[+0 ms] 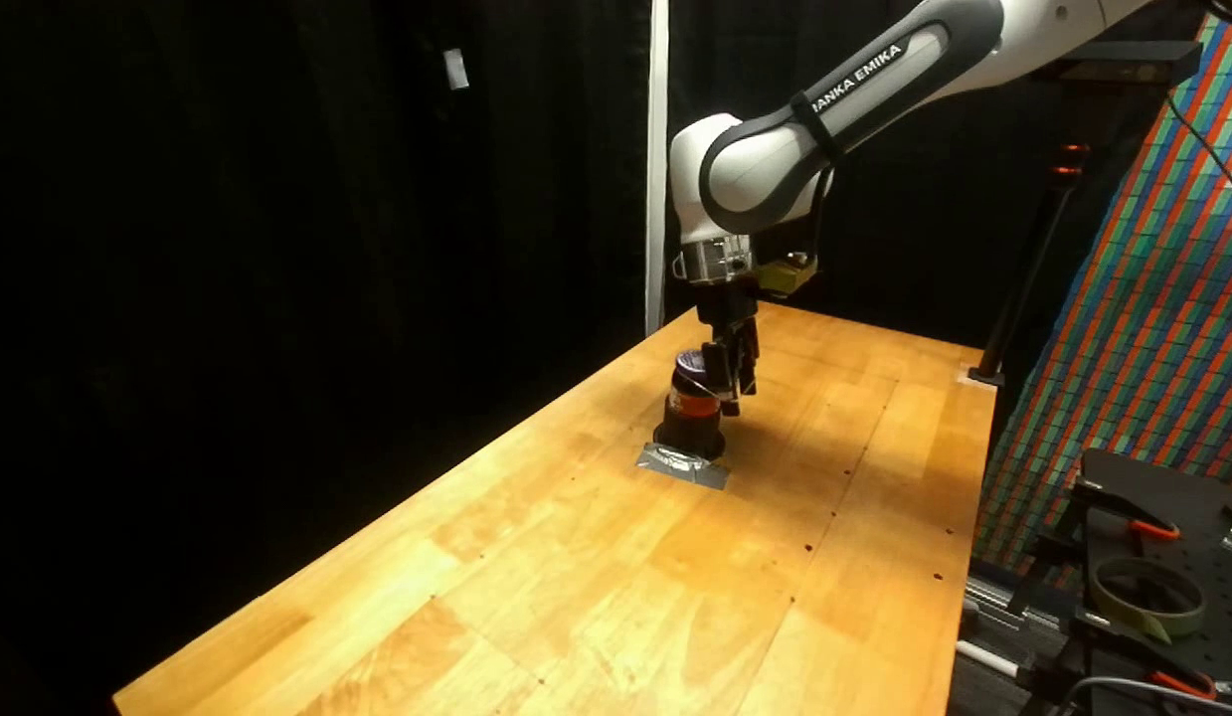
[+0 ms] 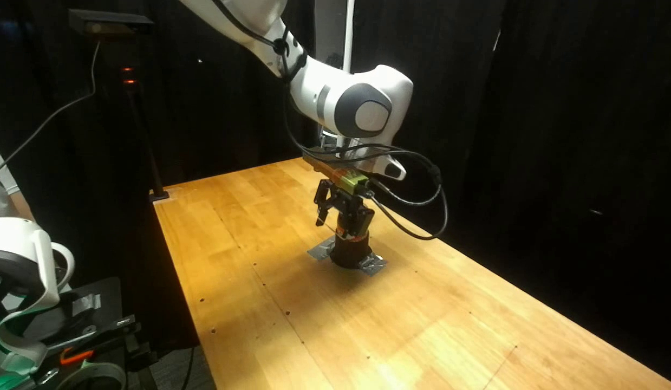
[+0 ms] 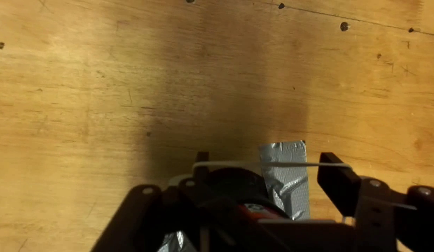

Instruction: Put the rubber band on the jar.

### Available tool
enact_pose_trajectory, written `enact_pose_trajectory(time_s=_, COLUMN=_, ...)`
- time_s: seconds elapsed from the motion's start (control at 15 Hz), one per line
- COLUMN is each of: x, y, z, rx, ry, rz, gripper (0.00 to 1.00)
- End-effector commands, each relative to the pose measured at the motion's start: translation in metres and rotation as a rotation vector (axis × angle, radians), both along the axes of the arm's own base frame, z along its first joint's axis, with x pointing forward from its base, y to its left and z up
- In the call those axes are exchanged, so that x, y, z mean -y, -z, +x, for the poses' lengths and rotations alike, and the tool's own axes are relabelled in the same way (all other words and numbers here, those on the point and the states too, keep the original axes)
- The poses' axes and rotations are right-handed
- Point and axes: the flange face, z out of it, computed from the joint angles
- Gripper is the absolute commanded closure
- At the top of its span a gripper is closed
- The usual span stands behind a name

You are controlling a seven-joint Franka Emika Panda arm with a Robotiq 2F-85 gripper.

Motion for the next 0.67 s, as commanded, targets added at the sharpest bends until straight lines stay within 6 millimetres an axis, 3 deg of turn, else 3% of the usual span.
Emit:
enact_pose_trajectory(time_s=0.0, x=-0.007, y=-0.014, z=-0.04, rx=0.082, ry=-0.019, rz=-0.063, gripper=0.49)
enact_pose_trajectory(time_s=0.33, x=-0.005, y=-0.016, z=-0.069, rx=0.265, ry=0.035, rz=-0.108, gripper=0.84)
enact_pose_trajectory(time_s=0.4, x=-0.002, y=-0.014, z=-0.074, rx=0.289, ry=0.054, rz=-0.105, gripper=0.82)
enact_pose_trajectory(time_s=0.47, x=0.0, y=-0.013, z=-0.079, rx=0.323, ry=0.069, rz=-0.103, gripper=0.89)
enact_pose_trajectory(time_s=0.6, x=0.005, y=-0.012, z=-0.085, rx=0.435, ry=0.142, rz=-0.067, gripper=0.84)
